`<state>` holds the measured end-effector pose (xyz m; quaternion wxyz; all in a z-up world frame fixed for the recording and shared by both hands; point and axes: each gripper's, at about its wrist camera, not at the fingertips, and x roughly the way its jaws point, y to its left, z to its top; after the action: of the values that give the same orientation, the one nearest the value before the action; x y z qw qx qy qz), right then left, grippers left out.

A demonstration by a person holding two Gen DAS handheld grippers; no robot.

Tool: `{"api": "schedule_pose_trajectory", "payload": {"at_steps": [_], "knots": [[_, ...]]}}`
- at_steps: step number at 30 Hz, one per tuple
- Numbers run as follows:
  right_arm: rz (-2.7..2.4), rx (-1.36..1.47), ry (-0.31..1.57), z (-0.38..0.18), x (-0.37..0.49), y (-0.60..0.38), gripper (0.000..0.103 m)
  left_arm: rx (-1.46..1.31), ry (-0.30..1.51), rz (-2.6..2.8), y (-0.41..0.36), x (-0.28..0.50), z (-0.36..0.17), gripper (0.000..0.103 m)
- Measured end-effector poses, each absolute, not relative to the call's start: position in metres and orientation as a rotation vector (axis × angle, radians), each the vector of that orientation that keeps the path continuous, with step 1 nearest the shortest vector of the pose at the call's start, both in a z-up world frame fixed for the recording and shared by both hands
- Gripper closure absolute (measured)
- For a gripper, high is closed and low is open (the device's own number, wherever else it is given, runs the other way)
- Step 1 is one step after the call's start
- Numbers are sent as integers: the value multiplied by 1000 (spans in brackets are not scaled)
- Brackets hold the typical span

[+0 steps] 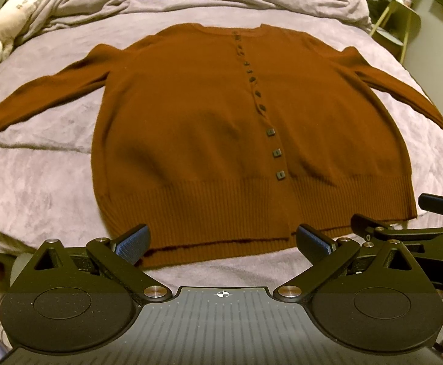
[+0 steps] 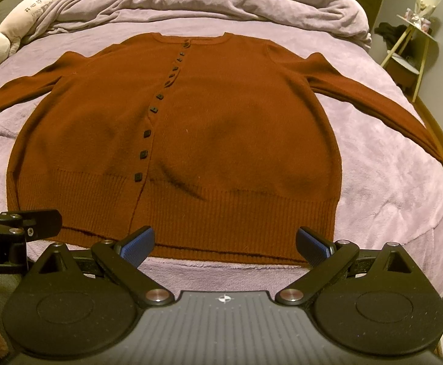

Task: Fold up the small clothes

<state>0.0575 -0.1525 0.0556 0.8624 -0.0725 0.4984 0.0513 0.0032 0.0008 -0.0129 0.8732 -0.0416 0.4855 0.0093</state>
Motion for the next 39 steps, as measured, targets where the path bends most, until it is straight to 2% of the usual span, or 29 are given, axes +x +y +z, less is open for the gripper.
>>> {"api": "schedule_pose_trajectory", "payload": {"at_steps": [39], "knots": [[126,-134,1066,53,63,-153,4,-85,1044,9,1,11,-17,0]]}}
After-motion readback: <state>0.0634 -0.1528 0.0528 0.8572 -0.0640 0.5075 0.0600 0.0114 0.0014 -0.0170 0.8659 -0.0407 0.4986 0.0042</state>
